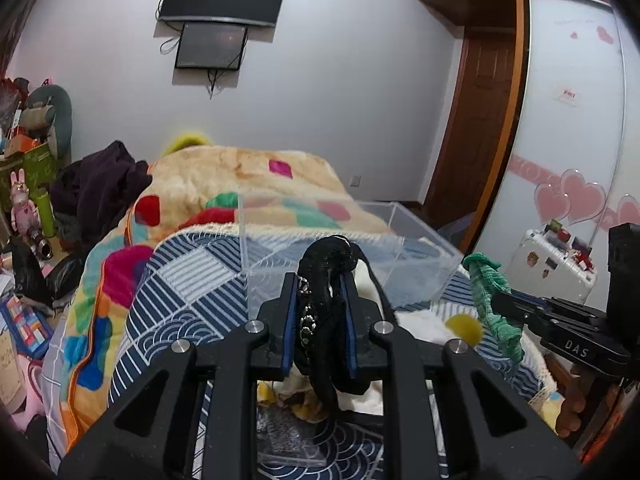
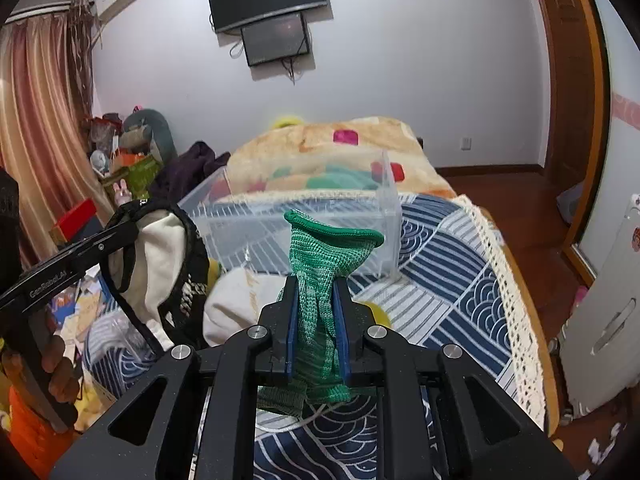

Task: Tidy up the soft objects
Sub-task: 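Grasp the black-and-white mask with the left tool while the right tool grasps the green sock, then drop the mask and green sock into the clear box with both tools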

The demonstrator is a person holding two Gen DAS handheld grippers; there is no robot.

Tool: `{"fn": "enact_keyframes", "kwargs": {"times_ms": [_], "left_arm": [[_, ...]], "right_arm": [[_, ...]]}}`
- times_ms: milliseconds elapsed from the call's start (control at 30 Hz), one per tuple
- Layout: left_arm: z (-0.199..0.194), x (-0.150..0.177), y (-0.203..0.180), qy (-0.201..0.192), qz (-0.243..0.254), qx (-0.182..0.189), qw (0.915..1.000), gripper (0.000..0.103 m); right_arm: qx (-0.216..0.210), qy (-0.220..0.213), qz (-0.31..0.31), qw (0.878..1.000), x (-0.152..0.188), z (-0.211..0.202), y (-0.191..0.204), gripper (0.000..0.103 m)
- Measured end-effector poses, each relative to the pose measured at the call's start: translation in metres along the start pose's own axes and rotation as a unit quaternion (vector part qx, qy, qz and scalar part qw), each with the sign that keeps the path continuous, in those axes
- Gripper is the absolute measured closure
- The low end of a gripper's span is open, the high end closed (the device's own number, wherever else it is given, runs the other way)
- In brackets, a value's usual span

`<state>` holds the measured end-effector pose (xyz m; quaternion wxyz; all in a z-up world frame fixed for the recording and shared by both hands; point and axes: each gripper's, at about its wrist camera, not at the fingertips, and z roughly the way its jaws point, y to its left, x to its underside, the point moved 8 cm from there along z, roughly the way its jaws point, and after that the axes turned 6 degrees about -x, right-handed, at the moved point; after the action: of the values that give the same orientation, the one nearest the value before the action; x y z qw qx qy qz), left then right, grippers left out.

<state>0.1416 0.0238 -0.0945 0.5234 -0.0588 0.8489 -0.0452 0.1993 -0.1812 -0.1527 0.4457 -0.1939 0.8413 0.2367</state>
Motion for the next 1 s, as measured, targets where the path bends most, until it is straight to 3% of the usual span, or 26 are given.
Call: {"fn": "enact_keyframes", "kwargs": {"times_ms": [300,500,733,1000], "left_arm": [[-0.013,-0.044,-0.009,-0.048,0.017,0.008,0.9987,0.084],[0.005,-0.082,-0.002,-0.072,0.017,-0.024,0.9970,0.084],[0.042,-0.106,0.009,-0.066,0.000,-0.049,0.9966,0.084],[0.093,-0.091,0.017,-0.017,0.013,-0.076,0.9969,0.084]], "right_arm": [[0.011,-0.042,-0.011,0.999,-0.042,-0.009,-0.002,0.088],[0.010,-0.059,-0.015,0.998,-0.070,0.005,-0.004,0.088],[0.020,-0.064,-0.024,0.997,-0.090,0.027,-0.003,0.088],[0.028,-0.018,-0.035,0.999,-0.087,0.068,-0.008,0.088]]}}
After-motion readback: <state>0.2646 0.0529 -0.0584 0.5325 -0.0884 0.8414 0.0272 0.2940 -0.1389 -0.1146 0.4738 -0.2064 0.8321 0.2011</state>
